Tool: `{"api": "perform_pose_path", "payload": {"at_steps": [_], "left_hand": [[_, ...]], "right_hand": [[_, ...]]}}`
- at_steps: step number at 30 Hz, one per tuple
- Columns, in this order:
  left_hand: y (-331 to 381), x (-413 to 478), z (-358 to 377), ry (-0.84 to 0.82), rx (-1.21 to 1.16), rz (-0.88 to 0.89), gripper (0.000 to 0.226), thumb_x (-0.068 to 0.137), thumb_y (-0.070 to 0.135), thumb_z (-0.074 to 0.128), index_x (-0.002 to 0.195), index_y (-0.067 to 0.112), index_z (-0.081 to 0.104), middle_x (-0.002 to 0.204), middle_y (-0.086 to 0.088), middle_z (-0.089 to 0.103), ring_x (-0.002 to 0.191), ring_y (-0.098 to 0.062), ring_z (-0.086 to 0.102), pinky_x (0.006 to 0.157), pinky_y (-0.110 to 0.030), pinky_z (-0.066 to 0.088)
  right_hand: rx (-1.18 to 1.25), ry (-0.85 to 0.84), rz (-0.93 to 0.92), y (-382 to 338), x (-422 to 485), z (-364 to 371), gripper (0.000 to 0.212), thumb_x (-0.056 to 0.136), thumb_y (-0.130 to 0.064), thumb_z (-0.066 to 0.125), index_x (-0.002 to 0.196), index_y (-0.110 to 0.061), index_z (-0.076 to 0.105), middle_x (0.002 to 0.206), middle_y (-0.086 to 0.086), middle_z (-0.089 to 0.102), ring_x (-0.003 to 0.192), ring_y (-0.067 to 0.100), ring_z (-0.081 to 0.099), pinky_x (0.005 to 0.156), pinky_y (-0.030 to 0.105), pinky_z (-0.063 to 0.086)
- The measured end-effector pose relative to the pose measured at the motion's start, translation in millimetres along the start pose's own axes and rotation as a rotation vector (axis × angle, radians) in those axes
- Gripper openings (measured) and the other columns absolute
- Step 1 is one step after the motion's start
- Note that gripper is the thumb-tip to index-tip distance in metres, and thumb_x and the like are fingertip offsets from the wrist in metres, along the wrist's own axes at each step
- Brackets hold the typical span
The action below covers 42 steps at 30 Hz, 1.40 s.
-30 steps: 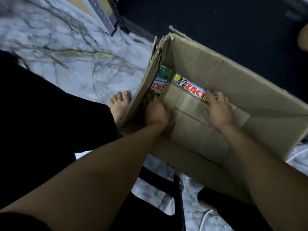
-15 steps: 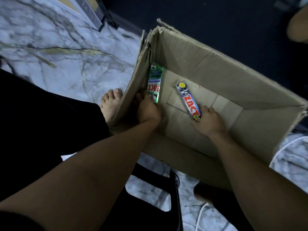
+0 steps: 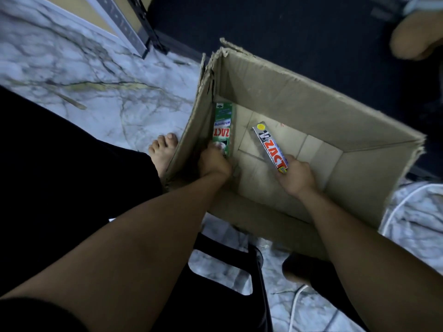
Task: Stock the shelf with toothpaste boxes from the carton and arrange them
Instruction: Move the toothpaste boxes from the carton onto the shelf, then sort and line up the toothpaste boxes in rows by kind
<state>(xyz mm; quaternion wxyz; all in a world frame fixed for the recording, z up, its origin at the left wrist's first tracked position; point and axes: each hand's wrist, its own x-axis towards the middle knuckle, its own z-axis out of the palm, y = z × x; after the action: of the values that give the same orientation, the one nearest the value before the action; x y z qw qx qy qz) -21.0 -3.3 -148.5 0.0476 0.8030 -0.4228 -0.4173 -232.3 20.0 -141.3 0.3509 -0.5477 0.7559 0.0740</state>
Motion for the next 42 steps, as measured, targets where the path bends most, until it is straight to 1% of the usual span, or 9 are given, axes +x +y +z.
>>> {"api": "perform_pose_path", "payload": {"at_steps": [5,11,14,18,24,29,34,38,42], "left_hand": [[1,-23,-18,-0.092,-0.007,0.097,0.040,0.079,0.024,0.077,0.117,0.011,0.069,0.115,-0.012,0.071,0.108,-0.031,0.066,0.088,-0.033,0.052],[9,-61,-44,-0.106,-0.017,0.260,0.058,0.065,0.041,0.083,0.114,0.014,0.071,0.106,-0.007,0.075,0.097,-0.025,0.070,0.084,-0.038,0.057],[21,-83,-64,-0.062,-0.006,0.387,0.063,0.061,0.048,0.077,0.115,0.018,0.070,0.107,-0.006,0.074,0.097,-0.026,0.069,0.082,-0.037,0.056],[37,-114,-103,0.020,-0.028,0.554,0.049,0.071,0.040,0.079,0.116,0.026,0.066,0.108,-0.001,0.072,0.097,-0.023,0.067,0.080,-0.035,0.055],[65,-162,-177,0.123,-0.097,0.810,0.048,0.079,0.031,0.080,0.123,0.023,0.064,0.108,0.004,0.073,0.096,-0.015,0.067,0.079,-0.031,0.054],[90,-209,-251,0.255,-0.103,1.017,0.056,0.080,0.032,0.080,0.131,0.027,0.059,0.116,0.005,0.070,0.101,-0.013,0.065,0.085,-0.039,0.056],[122,-258,-319,0.382,-0.126,1.204,0.056,0.082,0.028,0.080,0.133,0.023,0.059,0.120,0.006,0.069,0.098,-0.007,0.062,0.082,-0.033,0.054],[152,-288,-363,0.451,-0.150,1.312,0.060,0.084,0.027,0.078,0.139,0.021,0.055,0.126,0.006,0.065,0.101,0.003,0.052,0.080,-0.018,0.044],[187,-310,-400,0.536,-0.153,1.386,0.065,0.084,0.032,0.078,0.143,0.020,0.051,0.132,0.003,0.063,0.109,0.001,0.053,0.086,-0.020,0.044]], "right_hand": [[0.076,0.001,0.056,5,-36,-13,0.043,0.083,-0.033,0.066,0.122,-0.016,0.061,0.105,0.015,0.070,0.101,0.034,0.064,0.078,0.034,0.052],[0.075,0.127,0.017,-1,-91,-39,0.038,0.084,-0.033,0.067,0.118,-0.016,0.065,0.111,0.014,0.070,0.104,0.036,0.063,0.081,0.034,0.049],[0.081,0.200,-0.032,-7,-117,-60,0.038,0.084,-0.030,0.068,0.119,-0.017,0.064,0.112,0.013,0.070,0.104,0.034,0.063,0.081,0.033,0.049],[0.151,0.297,-0.094,-18,-154,-97,0.038,0.085,-0.028,0.066,0.122,-0.024,0.063,0.107,0.008,0.072,0.103,0.031,0.063,0.080,0.031,0.049],[0.177,0.488,-0.181,-38,-211,-160,0.034,0.084,-0.032,0.067,0.117,-0.028,0.063,0.094,0.002,0.072,0.091,0.027,0.063,0.071,0.030,0.048],[0.187,0.669,-0.255,-59,-258,-212,0.033,0.081,-0.038,0.067,0.114,-0.032,0.062,0.085,-0.008,0.071,0.084,0.020,0.063,0.074,0.031,0.051],[0.224,0.853,-0.331,-79,-297,-266,0.040,0.080,-0.038,0.069,0.119,-0.032,0.062,0.092,-0.006,0.073,0.087,0.021,0.066,0.079,0.034,0.053],[0.221,0.973,-0.395,-95,-326,-315,0.042,0.081,-0.039,0.068,0.122,-0.035,0.060,0.096,-0.011,0.073,0.088,0.016,0.066,0.076,0.031,0.052],[0.214,1.101,-0.466,-110,-353,-367,0.047,0.081,-0.037,0.072,0.126,-0.034,0.060,0.103,-0.008,0.073,0.093,0.017,0.067,0.082,0.034,0.053]]}}
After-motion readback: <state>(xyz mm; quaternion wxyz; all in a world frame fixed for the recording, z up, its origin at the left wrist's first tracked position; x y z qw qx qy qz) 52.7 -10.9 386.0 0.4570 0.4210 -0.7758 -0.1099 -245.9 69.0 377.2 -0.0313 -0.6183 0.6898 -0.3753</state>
